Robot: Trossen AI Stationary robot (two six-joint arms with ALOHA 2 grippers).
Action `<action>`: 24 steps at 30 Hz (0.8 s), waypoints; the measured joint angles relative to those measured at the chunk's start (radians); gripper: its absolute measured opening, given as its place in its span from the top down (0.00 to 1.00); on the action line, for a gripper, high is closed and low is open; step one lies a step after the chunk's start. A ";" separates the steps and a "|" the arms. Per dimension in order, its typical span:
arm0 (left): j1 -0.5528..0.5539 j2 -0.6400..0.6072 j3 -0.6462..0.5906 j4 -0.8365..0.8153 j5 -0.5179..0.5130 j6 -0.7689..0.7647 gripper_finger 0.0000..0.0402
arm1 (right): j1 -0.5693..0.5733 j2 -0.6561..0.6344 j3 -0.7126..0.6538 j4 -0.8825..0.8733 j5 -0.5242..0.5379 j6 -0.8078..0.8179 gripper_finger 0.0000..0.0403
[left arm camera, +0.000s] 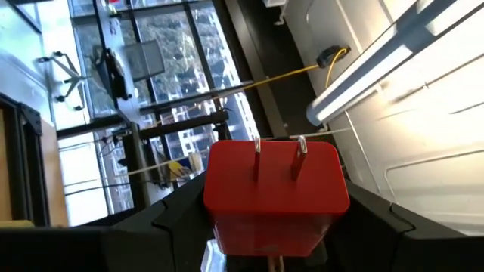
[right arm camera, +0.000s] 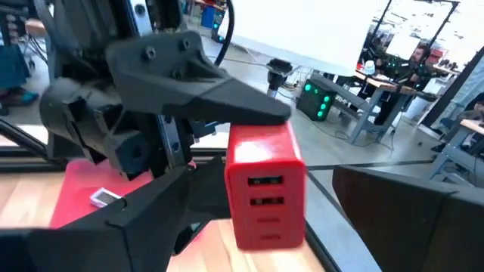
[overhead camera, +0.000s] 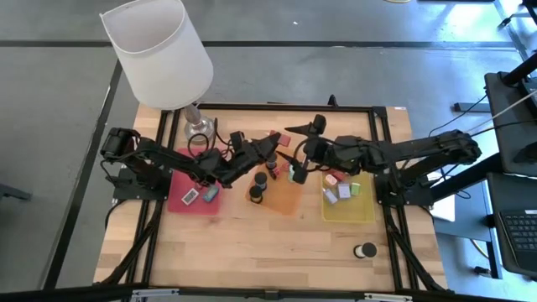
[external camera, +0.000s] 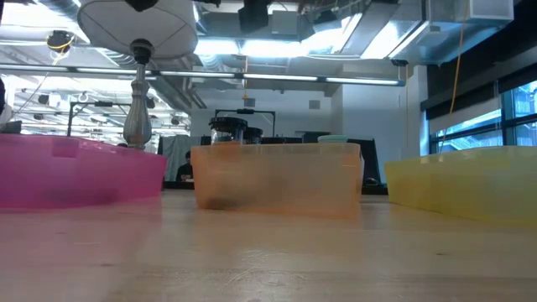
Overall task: Pick & Place Office items
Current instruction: Put the red charger adapter into the yellow bin
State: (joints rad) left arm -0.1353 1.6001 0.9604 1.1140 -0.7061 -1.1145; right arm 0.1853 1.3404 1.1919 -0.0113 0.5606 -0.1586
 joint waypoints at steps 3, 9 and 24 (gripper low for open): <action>-0.001 0.000 0.000 0.002 0.003 0.001 0.44 | -0.001 0.027 0.000 0.021 0.003 -0.013 0.19; -0.002 0.000 0.000 0.012 0.003 0.002 0.44 | -0.001 0.044 0.000 0.027 0.063 -0.012 0.30; -0.002 0.000 0.000 0.012 0.037 0.005 0.44 | 0.015 0.041 0.000 0.048 0.080 -0.018 0.71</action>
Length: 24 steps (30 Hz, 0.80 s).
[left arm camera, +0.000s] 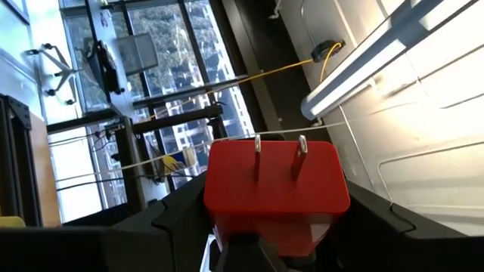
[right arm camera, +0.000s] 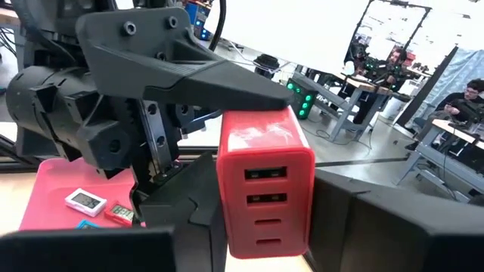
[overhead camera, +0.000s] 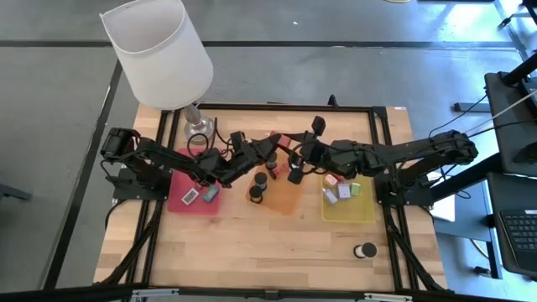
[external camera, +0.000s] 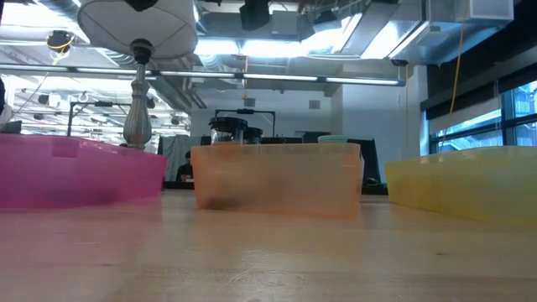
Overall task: Pick & Place Office items
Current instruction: Put the red charger adapter into the yellow bin
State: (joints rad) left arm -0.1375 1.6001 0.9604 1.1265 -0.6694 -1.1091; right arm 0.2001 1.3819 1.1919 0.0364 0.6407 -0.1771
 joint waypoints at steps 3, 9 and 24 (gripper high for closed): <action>0.000 0.000 0.000 0.000 0.012 0.001 0.43 | 0.002 -0.001 0.000 0.000 0.001 0.001 0.71; -0.001 0.000 0.000 0.000 0.042 -0.031 0.35 | 0.011 -0.006 0.000 0.000 -0.007 0.005 0.71; 0.015 -0.003 0.002 -0.193 0.099 -0.082 0.30 | 0.010 -0.028 0.328 -1.219 -0.217 0.459 0.71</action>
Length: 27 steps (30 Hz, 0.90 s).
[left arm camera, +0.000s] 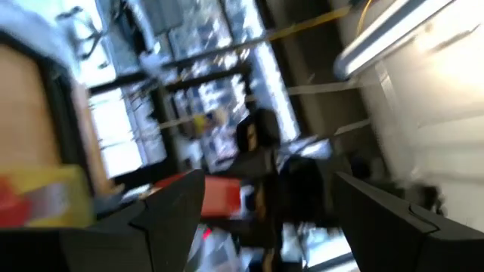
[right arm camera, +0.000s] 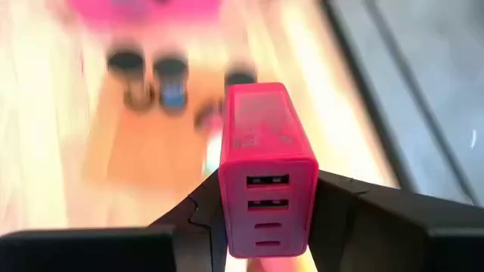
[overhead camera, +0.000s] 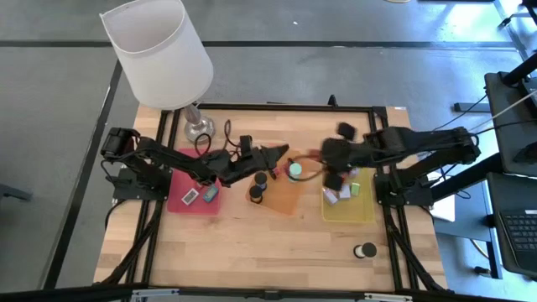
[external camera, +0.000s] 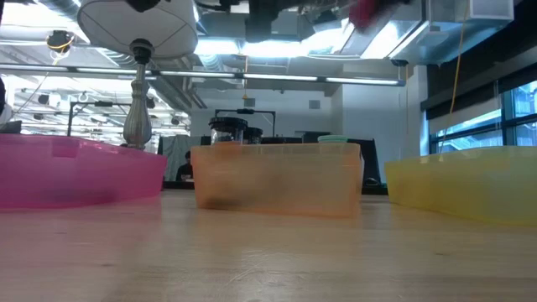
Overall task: Pick & Place Office items
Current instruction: Put the red charger adapter into the yellow bin
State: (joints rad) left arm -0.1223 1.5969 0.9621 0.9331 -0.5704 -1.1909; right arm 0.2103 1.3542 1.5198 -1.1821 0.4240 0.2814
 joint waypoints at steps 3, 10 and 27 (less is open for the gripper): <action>-0.001 0.004 -0.002 -0.048 0.050 0.000 0.30 | 0.010 -0.019 -0.010 -0.219 -0.013 0.121 0.71; 0.000 0.003 -0.002 -0.047 0.076 0.000 0.30 | 0.054 -0.092 -0.218 -0.291 0.005 0.383 0.69; 0.000 0.003 -0.002 -0.048 0.077 0.000 0.30 | 0.316 -0.091 -0.732 -0.034 0.162 0.484 0.69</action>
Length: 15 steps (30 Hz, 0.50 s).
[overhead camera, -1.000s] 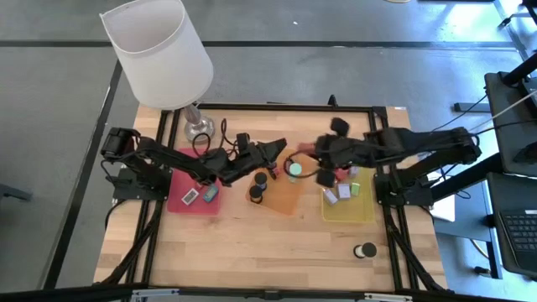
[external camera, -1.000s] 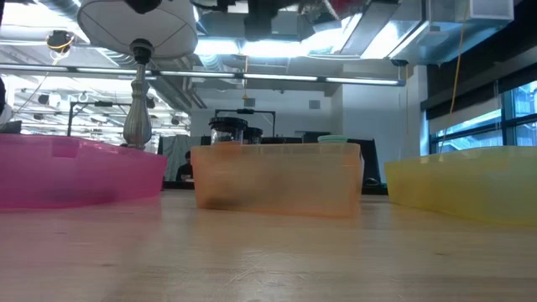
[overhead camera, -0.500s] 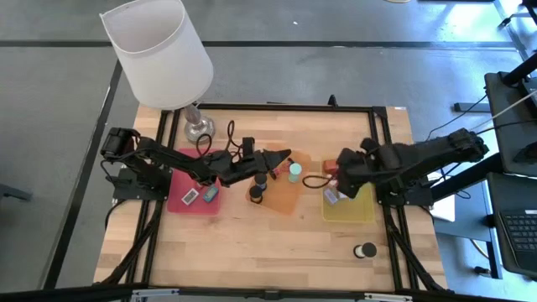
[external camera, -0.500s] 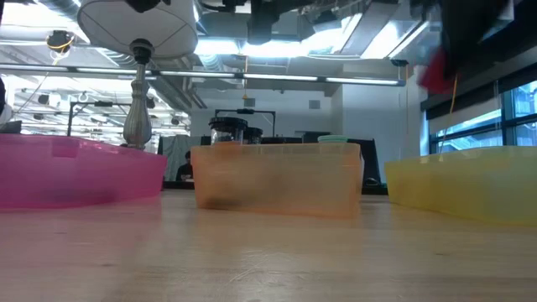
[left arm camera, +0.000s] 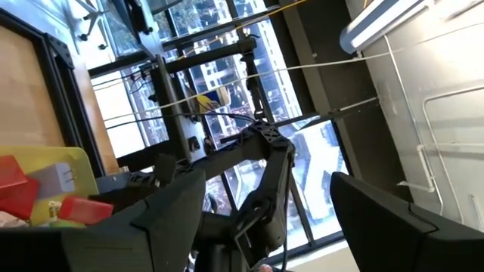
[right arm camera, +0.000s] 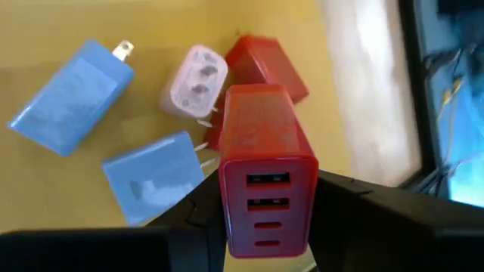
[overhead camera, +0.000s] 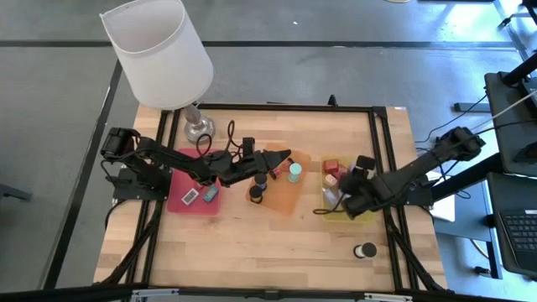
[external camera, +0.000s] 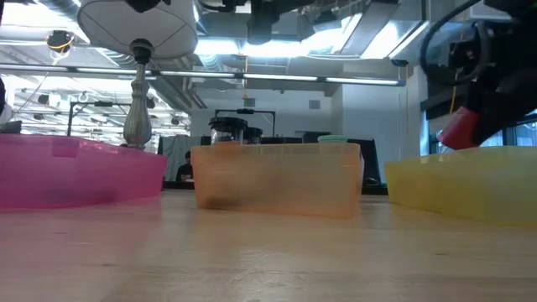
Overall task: Pick & Place Office items
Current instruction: Put the red charger adapter into the yellow bin
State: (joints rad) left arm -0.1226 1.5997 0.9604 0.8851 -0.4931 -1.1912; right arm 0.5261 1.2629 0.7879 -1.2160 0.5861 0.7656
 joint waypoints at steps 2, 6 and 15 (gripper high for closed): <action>0.000 0.000 0.000 0.000 0.000 0.000 0.30 | 0.025 0.000 -0.008 0.028 0.004 -0.037 0.69; 0.000 0.000 0.000 -0.006 0.000 0.012 0.30 | 0.057 0.000 -0.038 0.116 -0.045 -0.137 0.68; 0.000 0.000 0.000 -0.007 -0.002 0.035 0.30 | 0.075 0.002 -0.098 0.136 0.003 -0.090 0.68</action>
State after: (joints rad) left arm -0.1223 1.5997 0.9604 0.8778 -0.4946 -1.1564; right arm 0.6014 1.2644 0.6899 -1.0801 0.5894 0.6754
